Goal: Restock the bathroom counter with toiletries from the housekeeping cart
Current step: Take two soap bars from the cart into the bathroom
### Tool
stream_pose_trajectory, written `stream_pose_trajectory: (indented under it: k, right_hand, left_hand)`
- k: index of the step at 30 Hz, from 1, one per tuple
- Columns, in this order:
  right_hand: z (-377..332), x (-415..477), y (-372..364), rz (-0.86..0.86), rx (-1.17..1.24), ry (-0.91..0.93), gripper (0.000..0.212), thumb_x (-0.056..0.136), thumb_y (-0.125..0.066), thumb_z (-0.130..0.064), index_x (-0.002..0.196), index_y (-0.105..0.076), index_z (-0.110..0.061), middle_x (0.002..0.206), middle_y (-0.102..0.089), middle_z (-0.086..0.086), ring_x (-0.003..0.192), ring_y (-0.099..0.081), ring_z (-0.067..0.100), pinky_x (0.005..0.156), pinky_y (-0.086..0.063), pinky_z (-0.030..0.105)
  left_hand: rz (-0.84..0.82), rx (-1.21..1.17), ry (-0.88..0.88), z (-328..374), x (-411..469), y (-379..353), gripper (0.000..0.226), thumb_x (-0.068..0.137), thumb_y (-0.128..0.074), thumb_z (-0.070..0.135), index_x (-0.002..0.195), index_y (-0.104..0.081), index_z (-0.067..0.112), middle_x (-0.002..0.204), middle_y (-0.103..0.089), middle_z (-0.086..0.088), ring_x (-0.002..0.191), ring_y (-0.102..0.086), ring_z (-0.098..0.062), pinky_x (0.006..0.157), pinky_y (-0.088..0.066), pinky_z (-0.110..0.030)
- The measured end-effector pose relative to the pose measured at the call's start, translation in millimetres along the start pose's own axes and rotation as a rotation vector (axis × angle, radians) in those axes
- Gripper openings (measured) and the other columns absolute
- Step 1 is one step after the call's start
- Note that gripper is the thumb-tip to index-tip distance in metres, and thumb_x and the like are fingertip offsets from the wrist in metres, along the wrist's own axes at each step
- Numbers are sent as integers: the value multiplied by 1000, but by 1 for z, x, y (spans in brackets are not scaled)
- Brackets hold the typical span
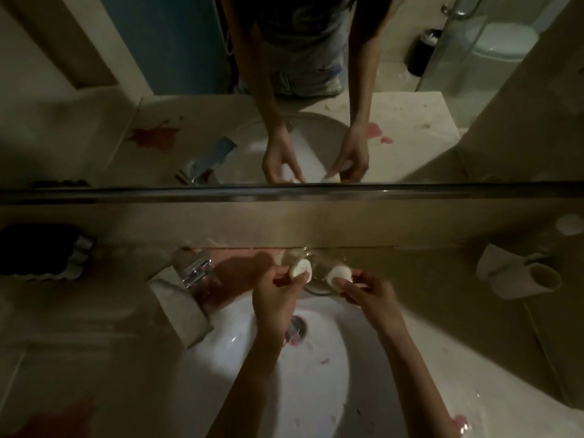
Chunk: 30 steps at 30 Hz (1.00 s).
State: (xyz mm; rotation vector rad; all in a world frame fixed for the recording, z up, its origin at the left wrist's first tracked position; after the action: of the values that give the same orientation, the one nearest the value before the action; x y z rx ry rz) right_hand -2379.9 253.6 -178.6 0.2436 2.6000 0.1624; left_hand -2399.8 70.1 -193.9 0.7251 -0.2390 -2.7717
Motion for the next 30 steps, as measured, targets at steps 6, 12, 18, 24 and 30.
stream_pose_trajectory:
  k: [6,12,18,24,30]
  right_hand:
    - [1,49,6,104,-226,75,9,86,-69,-32,91,-61,-33,85,-68,-14,77,-65,5,70,-52,27]
    - [5,60,-4,145,-254,109,16,84,-72,-29,82,-58,-35,79,-66,-16,71,-61,-1,61,-45,17]
    - [9,58,-7,193,-374,166,21,82,-73,-37,83,-52,-41,77,-63,-20,71,-59,-3,60,-45,21]
    - [16,57,-10,274,-423,196,18,82,-74,-33,95,-63,-25,85,-68,-11,67,-57,-3,58,-43,21]
    - [21,58,-13,345,-446,188,24,81,-74,-37,98,-66,-22,92,-68,-3,69,-62,9,60,-46,26]
  left_hand:
    - [69,349,-363,6,30,-33,17,73,-79,32,80,-64,25,79,-67,11,73,-61,-9,64,-47,-23]
    - [144,460,-582,2,35,-41,28,84,-61,53,81,-66,25,70,-63,12,67,-56,-4,63,-46,-25]
    - [5,376,-501,9,42,-51,10,84,-73,29,93,-71,24,80,-69,13,72,-59,4,66,-44,-12]
    - [-33,476,-582,8,55,-48,26,83,-73,28,107,-71,18,107,-63,1,92,-62,-11,81,-53,-24]
    - [-22,391,-570,6,57,-46,27,82,-75,23,108,-73,16,104,-63,2,93,-63,-11,84,-48,-16]
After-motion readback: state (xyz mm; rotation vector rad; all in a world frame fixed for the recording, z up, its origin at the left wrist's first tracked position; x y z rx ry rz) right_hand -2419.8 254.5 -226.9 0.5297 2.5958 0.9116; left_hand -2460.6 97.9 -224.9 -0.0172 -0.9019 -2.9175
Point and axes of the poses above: each hand's wrist, its own x-axis towards the middle knuckle, its own y-axis out of the back of the hand, z = x × y, the point moved 4 cm from there along x, towards the middle knuckle
